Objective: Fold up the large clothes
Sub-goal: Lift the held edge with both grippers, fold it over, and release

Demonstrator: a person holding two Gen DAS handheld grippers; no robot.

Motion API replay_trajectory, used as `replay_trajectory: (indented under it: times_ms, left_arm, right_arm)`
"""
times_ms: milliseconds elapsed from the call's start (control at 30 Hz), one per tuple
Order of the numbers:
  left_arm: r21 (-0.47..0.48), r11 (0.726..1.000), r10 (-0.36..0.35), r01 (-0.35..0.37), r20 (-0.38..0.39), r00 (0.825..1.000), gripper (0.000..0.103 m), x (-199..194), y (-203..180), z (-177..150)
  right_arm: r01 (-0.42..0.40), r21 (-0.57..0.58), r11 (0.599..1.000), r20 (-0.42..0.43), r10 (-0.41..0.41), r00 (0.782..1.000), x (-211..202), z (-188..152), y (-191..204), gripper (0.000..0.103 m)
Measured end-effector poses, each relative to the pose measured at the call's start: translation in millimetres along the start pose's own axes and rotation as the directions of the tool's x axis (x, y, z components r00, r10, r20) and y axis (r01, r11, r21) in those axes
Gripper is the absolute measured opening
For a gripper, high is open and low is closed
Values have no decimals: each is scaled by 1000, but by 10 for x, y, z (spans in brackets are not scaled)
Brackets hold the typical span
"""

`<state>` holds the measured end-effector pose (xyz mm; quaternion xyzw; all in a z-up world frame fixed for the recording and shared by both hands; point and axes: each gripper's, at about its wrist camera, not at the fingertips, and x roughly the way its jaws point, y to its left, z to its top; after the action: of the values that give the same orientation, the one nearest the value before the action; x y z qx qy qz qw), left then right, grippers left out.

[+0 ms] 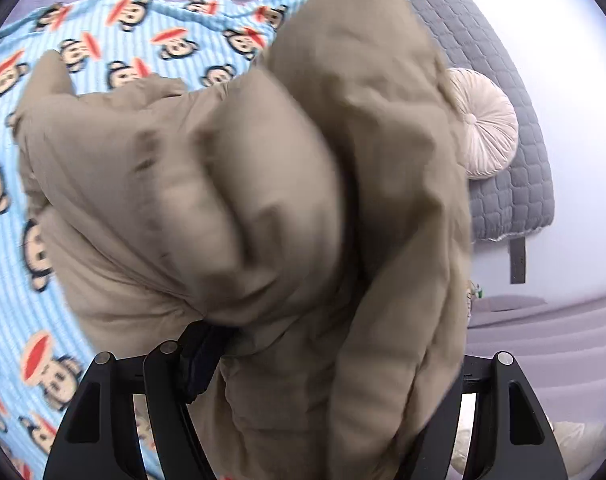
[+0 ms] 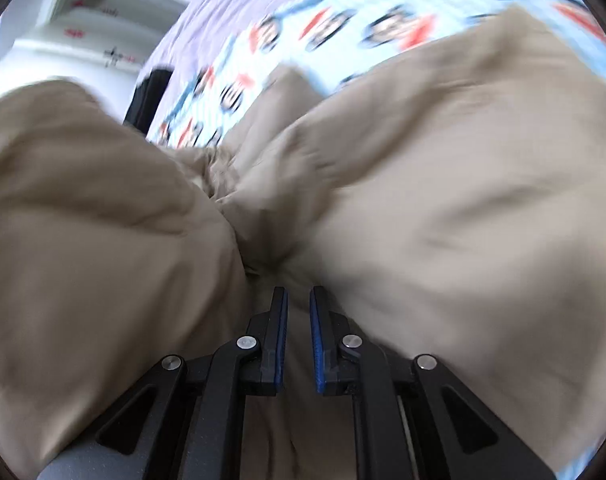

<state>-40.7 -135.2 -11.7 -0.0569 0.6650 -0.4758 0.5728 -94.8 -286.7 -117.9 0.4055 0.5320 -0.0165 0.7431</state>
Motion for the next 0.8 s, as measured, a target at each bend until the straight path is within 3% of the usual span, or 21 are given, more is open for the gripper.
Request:
replay_trajectory:
  times_ms: [33,67,167,233,367,533,600,667,733,767,800]
  left_arm:
    - [11,1000,-15,15,-2,1000,87,92,-39,26]
    - [25,1000,-14,13,7,1000,88,201,-82,63]
    - [78,994,76,-78,25,997,88,566,-164,180]
    - [73,990,122,-123,20,992,88,892,-216,275]
    - [117,978,172,-174,31,985,88,1091,-199,420]
    - [188,945,264,-267,44,964,88,1228,-372,534]
    - [219,923,295,-317,129,947,88,1056,-423,490]
    - [250,884,332,-394,256,908,88,756,-515,409]
    - [238,837,385,-492,382,840,88,493,-526,379]
    - [204,803,433,-560,445,784,88,368,-486,389]
    - [168,778,473,-605,477,741,88,270,-394,391]
  right_arm:
    - [2,23,1000,19,-3,1000,-158,-61,-108,15]
    - [6,41,999,33,-7,999,-288,-128,-185,21]
    - [47,92,995,74,-53,996,-677,-369,-454,62]
    - [63,114,991,94,-74,993,-897,-534,-591,64]
    - [72,151,986,142,-93,985,-1288,-864,-754,64]
    - [-55,103,993,190,35,981,-1548,-1113,-624,78]
    - [-80,67,995,180,67,981,-1463,-1075,-512,80]
    - [-64,48,997,180,55,982,-1397,-982,-480,80]
    - [13,59,998,189,-24,982,-1291,-840,-414,80]
    - [48,56,997,200,-59,978,-1267,-801,-372,72]
    - [86,41,995,218,-93,972,-1260,-751,-333,35]
